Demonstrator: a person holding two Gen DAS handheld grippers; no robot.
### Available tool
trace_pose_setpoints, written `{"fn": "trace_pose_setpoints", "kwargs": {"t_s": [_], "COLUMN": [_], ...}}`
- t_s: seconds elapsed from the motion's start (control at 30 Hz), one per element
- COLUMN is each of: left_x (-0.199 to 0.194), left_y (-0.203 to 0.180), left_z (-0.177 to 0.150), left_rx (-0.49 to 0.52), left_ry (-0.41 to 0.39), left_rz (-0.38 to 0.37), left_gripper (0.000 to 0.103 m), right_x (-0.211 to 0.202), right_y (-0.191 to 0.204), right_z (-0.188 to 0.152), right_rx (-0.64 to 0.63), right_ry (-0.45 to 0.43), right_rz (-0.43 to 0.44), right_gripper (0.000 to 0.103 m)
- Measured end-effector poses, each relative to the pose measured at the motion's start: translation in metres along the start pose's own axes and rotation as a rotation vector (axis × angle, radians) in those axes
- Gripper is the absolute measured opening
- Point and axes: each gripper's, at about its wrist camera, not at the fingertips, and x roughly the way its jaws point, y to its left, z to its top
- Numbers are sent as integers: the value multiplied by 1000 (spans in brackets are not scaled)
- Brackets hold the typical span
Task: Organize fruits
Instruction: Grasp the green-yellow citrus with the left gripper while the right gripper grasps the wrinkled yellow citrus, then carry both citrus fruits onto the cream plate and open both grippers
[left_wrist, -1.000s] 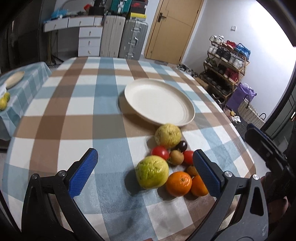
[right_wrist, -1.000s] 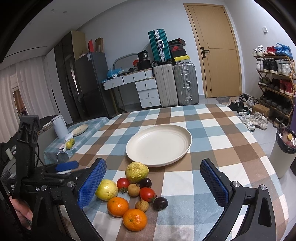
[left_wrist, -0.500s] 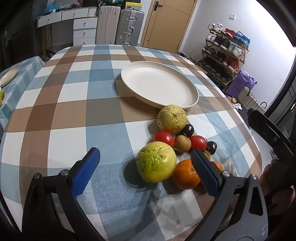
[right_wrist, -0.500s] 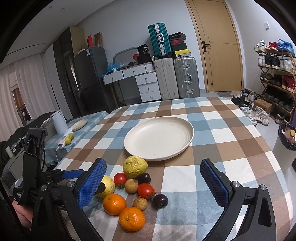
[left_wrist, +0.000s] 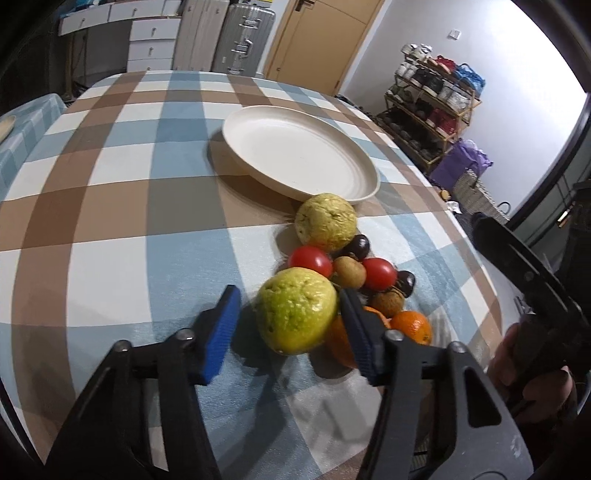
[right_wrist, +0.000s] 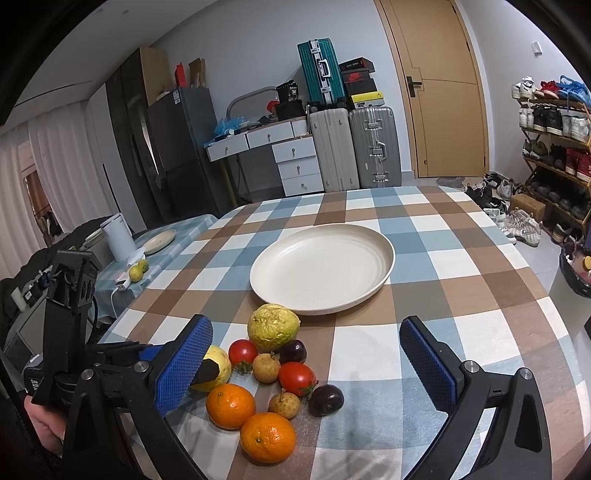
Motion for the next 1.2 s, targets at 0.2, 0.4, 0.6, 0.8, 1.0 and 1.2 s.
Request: {"fn": "trace_pose_setpoints", "kwargs": {"t_s": [0.2,0.4,0.6,0.8,1.0,1.2], "left_x": [-3,-8,-25,-42,-52,-52], "left_y": [0,-1,-6,2,25,45], "left_z": [-1,-3,-2,2,10,17], "left_rx": [11,28,68,66,26,-4], "left_ry": [-11,-32,-89,-144,-177,-182], "left_rz": [11,21,40,50,68,85], "left_gripper": [45,45,45,45,45,45], "right_x": [2,7,11,20,43,79], "right_y": [1,3,4,5,2,1], "right_z": [-2,-3,-2,3,13,15], "right_rx": [-1,-3,2,13,57,126], "right_ry": [6,19,38,61,126,241], "right_rz": [-1,-2,6,45,111,177], "right_gripper": [103,103,103,103,103,103]}}
